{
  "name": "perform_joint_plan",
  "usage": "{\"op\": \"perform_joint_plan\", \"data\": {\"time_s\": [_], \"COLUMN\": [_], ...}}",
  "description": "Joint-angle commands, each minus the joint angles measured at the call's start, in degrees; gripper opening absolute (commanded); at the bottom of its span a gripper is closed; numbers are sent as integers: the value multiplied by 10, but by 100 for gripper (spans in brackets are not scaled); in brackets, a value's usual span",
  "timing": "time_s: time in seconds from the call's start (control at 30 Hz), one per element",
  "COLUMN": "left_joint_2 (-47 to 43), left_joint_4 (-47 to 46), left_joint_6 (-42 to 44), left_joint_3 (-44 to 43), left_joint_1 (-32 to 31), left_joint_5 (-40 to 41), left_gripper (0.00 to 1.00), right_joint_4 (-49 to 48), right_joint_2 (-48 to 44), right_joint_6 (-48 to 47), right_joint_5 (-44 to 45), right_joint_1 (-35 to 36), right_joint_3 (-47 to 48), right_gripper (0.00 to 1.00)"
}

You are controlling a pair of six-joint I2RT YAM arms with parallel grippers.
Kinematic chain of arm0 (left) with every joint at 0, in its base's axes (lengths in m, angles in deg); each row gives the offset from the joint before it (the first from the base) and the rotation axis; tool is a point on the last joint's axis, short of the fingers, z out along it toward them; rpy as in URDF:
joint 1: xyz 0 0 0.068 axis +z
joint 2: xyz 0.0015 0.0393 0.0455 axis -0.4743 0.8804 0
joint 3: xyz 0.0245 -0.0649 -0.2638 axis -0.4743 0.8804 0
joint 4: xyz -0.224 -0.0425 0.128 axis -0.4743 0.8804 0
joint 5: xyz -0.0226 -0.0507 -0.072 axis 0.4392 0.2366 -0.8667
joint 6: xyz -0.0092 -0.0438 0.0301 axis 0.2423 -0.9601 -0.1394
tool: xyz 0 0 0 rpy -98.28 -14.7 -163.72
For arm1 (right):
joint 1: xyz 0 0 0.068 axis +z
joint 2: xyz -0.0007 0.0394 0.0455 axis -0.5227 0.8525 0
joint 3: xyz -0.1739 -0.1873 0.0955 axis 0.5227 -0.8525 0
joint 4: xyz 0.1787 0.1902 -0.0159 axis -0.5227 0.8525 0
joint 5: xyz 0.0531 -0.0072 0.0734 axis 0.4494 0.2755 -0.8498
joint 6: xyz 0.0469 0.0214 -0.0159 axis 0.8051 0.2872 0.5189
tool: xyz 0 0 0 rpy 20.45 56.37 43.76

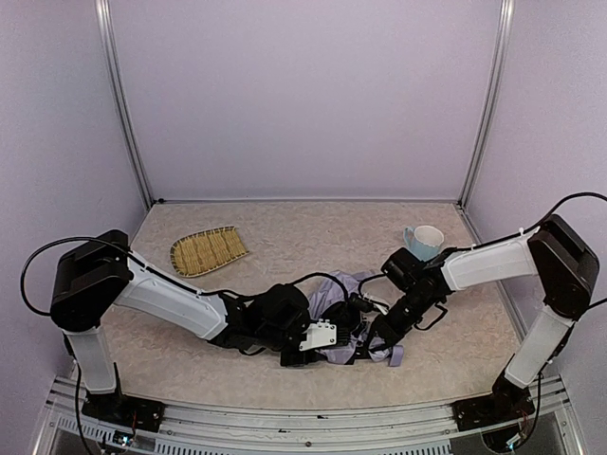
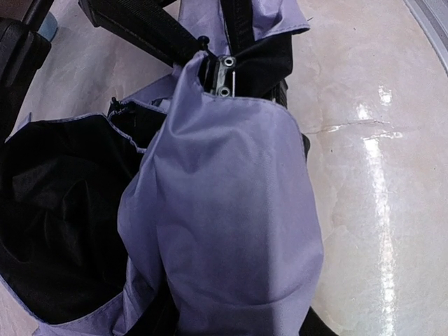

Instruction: Put away the umbrella

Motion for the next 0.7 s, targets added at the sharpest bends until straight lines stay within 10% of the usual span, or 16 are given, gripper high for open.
{"op": "perform_joint_plan", "data": {"time_s": [0.0,0.67], "left_joint_2": [46,53], "left_joint_4": [110,117], "left_joint_6": [-18,-6], "left_joint_3": [27,21], "left_joint_1": [10,14], "left_joint_5": [7,-3], "left_gripper": [41,42], "right_joint_4": [-31,36], "right_joint_2": [20,2], "right_joint_6": [-11,-4], "right_joint_5": [-46,64], "right_joint_1": [16,17], "right_joint_3": [40,83], "right_gripper": [0,38]}}
